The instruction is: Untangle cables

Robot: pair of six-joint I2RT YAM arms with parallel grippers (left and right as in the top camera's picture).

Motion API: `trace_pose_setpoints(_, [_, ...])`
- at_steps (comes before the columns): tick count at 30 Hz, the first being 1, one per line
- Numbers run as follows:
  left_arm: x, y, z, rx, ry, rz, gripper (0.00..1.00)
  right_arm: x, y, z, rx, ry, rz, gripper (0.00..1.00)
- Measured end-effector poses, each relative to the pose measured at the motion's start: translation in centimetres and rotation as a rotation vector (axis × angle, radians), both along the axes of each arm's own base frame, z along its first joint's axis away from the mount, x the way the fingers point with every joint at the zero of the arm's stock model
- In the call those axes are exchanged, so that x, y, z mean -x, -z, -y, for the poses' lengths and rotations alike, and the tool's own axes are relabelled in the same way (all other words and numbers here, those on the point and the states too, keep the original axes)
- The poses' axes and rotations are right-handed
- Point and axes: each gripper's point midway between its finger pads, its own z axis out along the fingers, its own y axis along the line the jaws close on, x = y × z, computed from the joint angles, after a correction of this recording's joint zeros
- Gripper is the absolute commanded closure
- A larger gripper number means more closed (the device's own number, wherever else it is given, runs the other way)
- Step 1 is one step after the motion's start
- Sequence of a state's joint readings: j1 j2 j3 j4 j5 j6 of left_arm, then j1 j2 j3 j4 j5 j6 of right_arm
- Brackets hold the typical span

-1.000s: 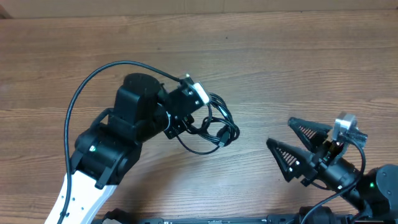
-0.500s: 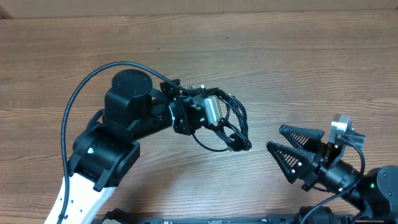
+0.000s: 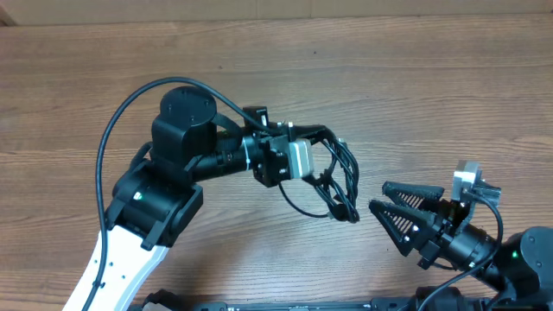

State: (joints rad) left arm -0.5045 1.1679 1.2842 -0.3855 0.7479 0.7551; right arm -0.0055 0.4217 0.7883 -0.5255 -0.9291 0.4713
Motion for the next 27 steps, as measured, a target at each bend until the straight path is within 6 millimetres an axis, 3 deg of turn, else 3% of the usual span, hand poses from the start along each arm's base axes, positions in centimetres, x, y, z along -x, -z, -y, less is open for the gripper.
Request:
trace_pose_setpoints(19, [-1.7,-0.8,0.5,0.082,-0.061,-0.107,0.96,1.3,0.7,-0.8,-0.011,-0.085,-0.050,0.48])
trace_pose_setpoints(24, [-1.1,-0.7,1.3,0.085,-0.049,-0.128,0.96,1.5,0.6,-0.9,-0.013,-0.099,-0.048,0.47])
trace_pose_setpoints(27, [-0.4,-0.2,1.8,0.069,-0.034,-0.152,0.96,1.4,-0.6,-0.9,-0.008,-0.099,0.027,0.46])
